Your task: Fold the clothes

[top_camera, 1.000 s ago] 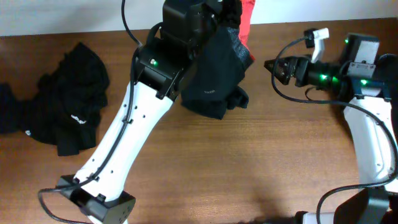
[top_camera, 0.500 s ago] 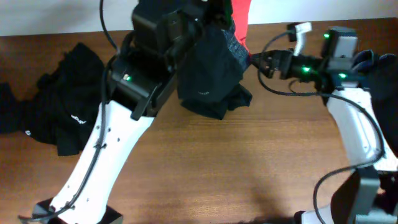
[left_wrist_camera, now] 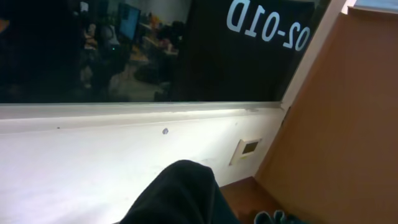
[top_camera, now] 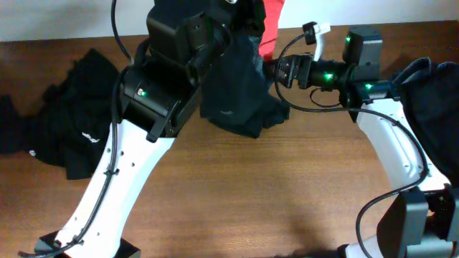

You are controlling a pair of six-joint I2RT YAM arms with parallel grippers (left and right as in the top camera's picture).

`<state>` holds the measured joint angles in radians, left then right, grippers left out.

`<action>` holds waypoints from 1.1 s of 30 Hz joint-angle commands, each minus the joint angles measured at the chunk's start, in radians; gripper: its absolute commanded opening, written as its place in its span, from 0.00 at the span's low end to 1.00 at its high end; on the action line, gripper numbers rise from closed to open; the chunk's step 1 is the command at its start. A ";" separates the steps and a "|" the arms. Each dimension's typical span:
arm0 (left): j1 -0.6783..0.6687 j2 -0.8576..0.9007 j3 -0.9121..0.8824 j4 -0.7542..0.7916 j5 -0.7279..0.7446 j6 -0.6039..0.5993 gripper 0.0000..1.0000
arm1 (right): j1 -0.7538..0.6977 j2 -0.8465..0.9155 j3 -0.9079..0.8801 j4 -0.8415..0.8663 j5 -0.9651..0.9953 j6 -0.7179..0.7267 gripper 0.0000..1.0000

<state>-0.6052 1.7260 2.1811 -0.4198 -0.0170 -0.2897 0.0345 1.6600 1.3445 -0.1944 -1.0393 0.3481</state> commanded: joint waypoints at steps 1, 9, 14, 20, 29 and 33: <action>0.006 -0.022 0.017 0.016 -0.029 -0.010 0.01 | 0.019 -0.001 0.011 -0.003 -0.025 0.013 0.88; 0.006 -0.022 0.017 0.019 -0.091 -0.009 0.01 | 0.022 -0.001 0.011 -0.085 -0.031 0.028 0.72; 0.006 -0.022 0.017 0.022 -0.139 -0.009 0.01 | 0.055 -0.001 0.011 -0.104 -0.034 0.027 0.50; 0.020 -0.022 0.017 0.018 -0.155 -0.009 0.01 | 0.063 -0.002 0.011 -0.078 -0.022 0.021 0.04; 0.088 -0.017 0.017 0.022 -0.258 -0.010 0.01 | -0.036 -0.042 0.023 -0.079 -0.014 -0.029 0.04; 0.112 -0.006 0.017 0.035 -0.299 -0.009 0.01 | -0.124 -0.068 0.043 -0.082 0.013 -0.029 0.04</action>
<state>-0.5179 1.7279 2.1807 -0.4187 -0.2436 -0.2966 -0.0254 1.6360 1.3548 -0.2752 -1.0569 0.3363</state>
